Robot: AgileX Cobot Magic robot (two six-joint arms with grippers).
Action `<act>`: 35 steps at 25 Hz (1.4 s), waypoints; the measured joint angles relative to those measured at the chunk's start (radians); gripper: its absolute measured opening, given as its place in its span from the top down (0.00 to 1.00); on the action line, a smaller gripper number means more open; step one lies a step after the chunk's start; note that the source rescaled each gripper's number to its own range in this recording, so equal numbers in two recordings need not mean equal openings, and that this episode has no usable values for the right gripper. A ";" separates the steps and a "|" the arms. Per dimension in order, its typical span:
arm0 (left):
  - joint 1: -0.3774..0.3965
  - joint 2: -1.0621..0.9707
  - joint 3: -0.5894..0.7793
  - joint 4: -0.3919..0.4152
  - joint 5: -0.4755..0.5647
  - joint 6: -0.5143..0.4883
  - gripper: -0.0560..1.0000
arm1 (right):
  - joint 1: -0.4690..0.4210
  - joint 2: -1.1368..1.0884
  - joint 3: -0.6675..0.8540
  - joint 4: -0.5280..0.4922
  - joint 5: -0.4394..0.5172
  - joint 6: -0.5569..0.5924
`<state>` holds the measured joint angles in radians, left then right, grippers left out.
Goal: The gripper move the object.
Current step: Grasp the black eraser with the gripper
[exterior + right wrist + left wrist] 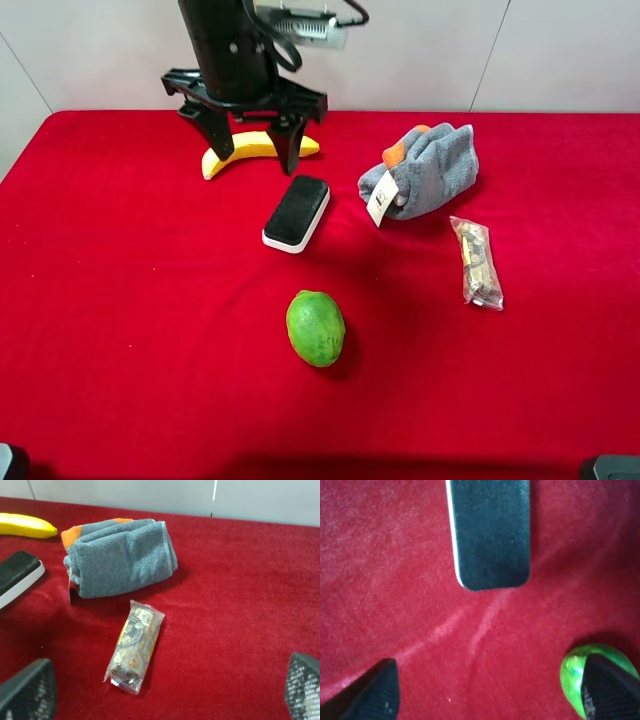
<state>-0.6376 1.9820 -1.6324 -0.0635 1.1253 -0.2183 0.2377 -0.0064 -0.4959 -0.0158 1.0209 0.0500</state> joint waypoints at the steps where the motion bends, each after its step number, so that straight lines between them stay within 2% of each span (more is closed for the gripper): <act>1: -0.002 0.011 -0.002 0.003 -0.008 -0.001 0.65 | 0.000 0.000 0.000 0.000 0.000 0.000; 24: -0.028 0.178 -0.012 0.015 -0.172 -0.008 0.65 | 0.000 0.000 0.000 0.000 -0.001 0.000; 31: -0.033 0.186 -0.012 0.063 -0.188 -0.010 0.65 | 0.000 0.000 0.000 0.000 -0.001 0.000; 33: -0.033 0.186 -0.012 0.063 -0.195 -0.011 0.62 | 0.000 0.000 0.000 0.000 -0.001 0.000; 35: -0.033 0.186 -0.012 0.063 -0.196 -0.011 0.55 | 0.000 0.000 0.000 0.000 0.000 0.000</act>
<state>-0.6707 2.1678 -1.6441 0.0000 0.9293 -0.2289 0.2377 -0.0064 -0.4959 -0.0158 1.0208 0.0500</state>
